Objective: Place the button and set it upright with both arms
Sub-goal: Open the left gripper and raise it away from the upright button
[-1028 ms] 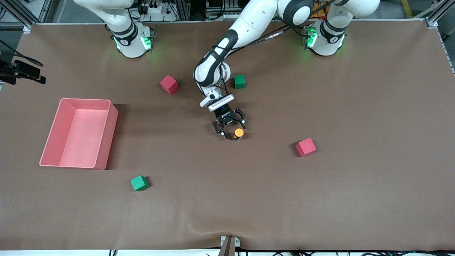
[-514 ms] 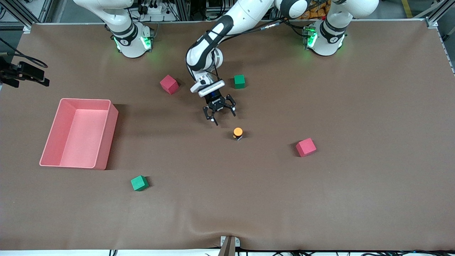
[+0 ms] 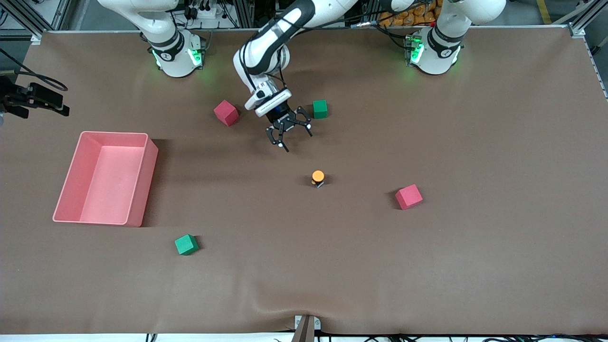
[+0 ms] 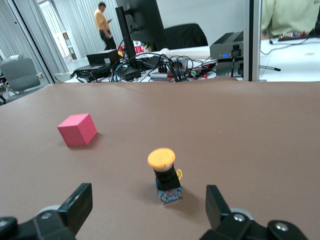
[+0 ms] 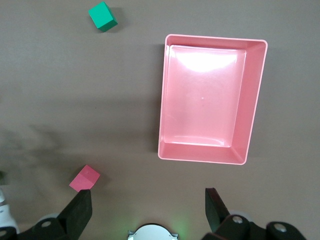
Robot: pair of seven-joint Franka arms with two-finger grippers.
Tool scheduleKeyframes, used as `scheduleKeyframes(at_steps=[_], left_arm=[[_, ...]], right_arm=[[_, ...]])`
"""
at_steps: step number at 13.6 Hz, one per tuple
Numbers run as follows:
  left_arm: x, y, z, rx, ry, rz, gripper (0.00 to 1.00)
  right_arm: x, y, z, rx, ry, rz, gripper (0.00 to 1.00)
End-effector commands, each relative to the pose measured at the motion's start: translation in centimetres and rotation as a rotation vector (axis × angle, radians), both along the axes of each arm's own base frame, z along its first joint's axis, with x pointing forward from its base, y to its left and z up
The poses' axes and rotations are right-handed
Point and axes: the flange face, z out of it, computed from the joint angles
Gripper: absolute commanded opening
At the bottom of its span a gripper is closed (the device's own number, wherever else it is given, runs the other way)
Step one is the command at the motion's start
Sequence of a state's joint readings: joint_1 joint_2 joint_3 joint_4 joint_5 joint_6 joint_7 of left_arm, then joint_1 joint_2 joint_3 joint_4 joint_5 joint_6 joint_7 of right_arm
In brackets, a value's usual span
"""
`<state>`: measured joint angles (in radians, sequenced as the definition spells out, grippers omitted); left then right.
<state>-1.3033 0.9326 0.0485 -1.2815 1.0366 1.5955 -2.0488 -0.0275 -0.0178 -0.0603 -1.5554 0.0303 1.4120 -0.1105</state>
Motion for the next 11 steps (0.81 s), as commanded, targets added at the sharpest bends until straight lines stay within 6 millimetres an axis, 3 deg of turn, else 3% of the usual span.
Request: scheduleKeyframes(at_steps=[1,4,5,9,11], left_arm=[[2.1,0.5,7.2,-0.063,0.134,0.011,1.0],[6.3,2.3,16.0,-0.159,0.258,0.007,1.0],[8.0,3.4,18.1,-0.184,0.278,0.016,1.0],[15.2,8.6,24.4,-0.301,0.376,0.029,1.0],[17.9,11.6,27.3,-0.307,0.435,0.003,1.0]], right_arm=[[0.2,-0.1,0.0,-0.01,-0.002,0.006,1.0],[0.5,0.0,-0.5,-0.01,0.004,0.006,1.0],[0.5,0.0,-0.5,-0.01,0.003,0.007,1.0],[0.4,-0.1,-0.7,-0.01,0.009,0.006,1.0],[0.4,0.0,-0.6,-0.01,0.009,0.008,1.0]])
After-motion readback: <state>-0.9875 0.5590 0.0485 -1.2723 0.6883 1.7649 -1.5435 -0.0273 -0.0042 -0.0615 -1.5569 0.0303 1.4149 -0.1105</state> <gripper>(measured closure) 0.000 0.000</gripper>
